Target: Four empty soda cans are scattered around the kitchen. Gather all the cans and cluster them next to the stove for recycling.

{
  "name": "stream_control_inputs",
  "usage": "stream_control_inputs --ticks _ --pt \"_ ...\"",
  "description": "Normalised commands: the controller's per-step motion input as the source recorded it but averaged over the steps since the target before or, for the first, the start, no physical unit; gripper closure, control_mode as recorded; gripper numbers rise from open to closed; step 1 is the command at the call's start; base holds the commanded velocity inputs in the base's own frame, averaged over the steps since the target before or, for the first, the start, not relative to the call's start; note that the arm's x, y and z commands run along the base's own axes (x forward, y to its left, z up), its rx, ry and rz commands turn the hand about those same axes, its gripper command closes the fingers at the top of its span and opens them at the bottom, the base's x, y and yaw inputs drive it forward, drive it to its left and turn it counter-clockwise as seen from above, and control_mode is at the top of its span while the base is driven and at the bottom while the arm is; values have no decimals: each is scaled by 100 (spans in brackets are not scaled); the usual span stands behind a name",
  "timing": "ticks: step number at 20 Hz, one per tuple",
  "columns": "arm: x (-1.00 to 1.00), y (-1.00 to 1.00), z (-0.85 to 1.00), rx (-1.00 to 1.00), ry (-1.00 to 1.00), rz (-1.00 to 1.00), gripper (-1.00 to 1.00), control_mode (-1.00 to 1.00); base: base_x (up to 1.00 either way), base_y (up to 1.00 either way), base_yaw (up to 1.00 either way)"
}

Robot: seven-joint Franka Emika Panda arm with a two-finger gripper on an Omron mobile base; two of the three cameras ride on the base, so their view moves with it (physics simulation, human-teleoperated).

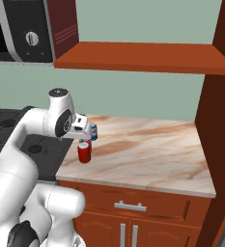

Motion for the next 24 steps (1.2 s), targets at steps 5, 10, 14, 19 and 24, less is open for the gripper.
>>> stream_control_inputs --ticks 5,10,14,19,24 --pt "-28 0 0 -1 14 0 -100 -100 0 0 0" --pt "-14 0 0 0 1 0 -100 -100 0 0 0" --pt "-4 0 0 0 0 0 -100 -100 0 0 0" --pt "-20 -1 0 0 0 0 -100 100 -11 -4 0" --pt "0 0 0 0 0 0 -100 100 -75 -39 -9"
